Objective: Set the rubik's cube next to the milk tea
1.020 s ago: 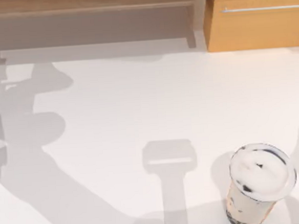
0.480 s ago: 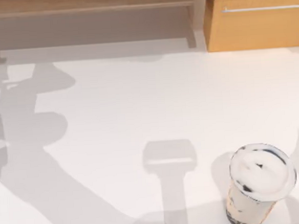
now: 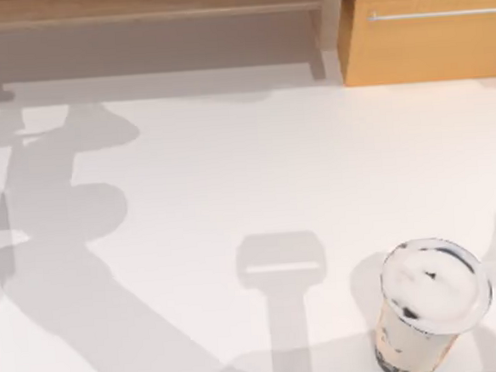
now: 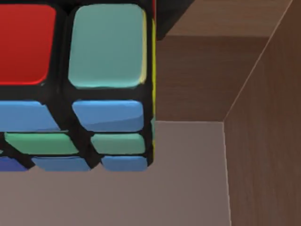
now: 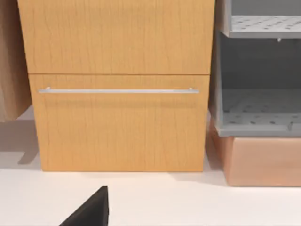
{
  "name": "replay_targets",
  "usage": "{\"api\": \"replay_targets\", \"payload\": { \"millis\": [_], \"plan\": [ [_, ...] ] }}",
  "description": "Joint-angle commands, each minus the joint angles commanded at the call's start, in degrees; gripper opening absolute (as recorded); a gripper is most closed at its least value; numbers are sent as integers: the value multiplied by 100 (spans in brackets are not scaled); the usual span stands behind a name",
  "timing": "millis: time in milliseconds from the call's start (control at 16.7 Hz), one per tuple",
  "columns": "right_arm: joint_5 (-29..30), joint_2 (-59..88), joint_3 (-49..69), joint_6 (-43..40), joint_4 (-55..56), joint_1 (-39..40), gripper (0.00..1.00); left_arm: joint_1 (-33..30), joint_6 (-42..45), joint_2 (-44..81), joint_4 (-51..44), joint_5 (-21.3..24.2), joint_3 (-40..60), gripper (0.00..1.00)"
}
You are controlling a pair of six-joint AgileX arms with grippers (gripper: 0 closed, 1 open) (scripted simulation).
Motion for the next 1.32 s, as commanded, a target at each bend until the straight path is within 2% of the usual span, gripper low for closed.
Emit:
{"api": "replay_targets", "payload": {
  "millis": [180, 420, 960, 1140, 1320],
  "plan": [
    [0, 0, 0, 0, 0, 0, 100, -493, -433, -358, -621, -228, 148, 0],
    [0, 0, 0, 0, 0, 0, 100, -1694, -1360, -998, -2121, -641, 359, 0],
    [0, 0, 0, 0, 0, 0, 100, -4994, -3792, -1903, -7304, -1578, 435, 0],
    [0, 0, 0, 0, 0, 0, 100, -5909, -4442, -1909, -8966, -1788, 324, 0],
    [0, 0, 0, 0, 0, 0, 100, -6634, -4935, -1857, -10208, -1920, 246, 0]
  ]
}}
